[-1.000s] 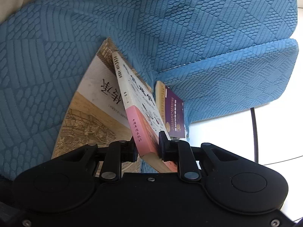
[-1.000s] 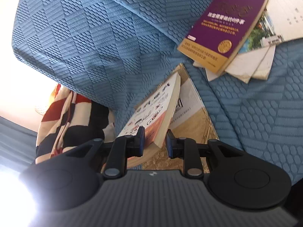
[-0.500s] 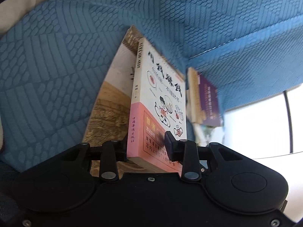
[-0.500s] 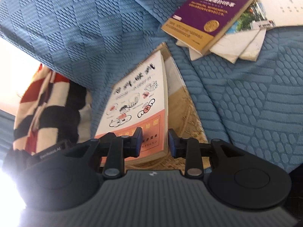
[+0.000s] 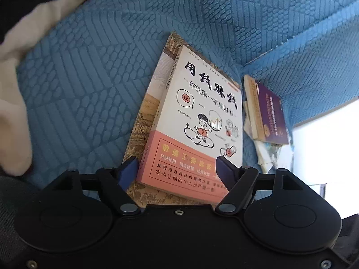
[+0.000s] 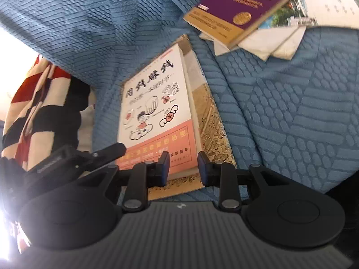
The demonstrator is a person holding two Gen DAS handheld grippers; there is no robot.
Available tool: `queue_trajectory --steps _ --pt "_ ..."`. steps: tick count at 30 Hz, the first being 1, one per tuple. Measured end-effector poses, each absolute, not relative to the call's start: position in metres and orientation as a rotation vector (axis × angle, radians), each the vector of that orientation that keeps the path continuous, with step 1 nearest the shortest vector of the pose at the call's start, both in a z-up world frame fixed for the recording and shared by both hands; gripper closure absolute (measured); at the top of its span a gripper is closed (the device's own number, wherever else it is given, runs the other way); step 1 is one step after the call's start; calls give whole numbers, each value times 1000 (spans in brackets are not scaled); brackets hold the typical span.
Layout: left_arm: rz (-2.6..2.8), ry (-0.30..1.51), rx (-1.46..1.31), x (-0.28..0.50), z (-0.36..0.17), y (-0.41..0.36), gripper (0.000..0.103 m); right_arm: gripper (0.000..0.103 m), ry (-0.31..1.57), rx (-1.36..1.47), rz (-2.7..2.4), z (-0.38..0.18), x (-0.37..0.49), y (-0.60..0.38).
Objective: Organize objects
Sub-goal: 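Lower the white-and-orange book flat onto the tan book, open left gripper, then raise both grippers up away from the stacked books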
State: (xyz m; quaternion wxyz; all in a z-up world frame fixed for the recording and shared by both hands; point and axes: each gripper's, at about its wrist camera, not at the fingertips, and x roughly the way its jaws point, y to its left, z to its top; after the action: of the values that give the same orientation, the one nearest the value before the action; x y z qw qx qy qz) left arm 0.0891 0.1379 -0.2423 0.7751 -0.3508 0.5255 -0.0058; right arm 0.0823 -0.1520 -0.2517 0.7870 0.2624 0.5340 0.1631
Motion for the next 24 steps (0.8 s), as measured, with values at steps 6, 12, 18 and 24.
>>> queue_trajectory --steps 6,12,18,24 --pt "-23 1077 -679 76 -208 122 27 72 1095 513 391 -220 76 -161" --pt "-60 970 -612 61 -155 105 27 72 1006 452 449 -174 69 -171" --pt "-112 854 -523 43 -97 84 26 72 923 396 491 -130 57 -182" --pt "-167 785 -487 26 -55 67 25 72 844 358 523 -97 37 -194"
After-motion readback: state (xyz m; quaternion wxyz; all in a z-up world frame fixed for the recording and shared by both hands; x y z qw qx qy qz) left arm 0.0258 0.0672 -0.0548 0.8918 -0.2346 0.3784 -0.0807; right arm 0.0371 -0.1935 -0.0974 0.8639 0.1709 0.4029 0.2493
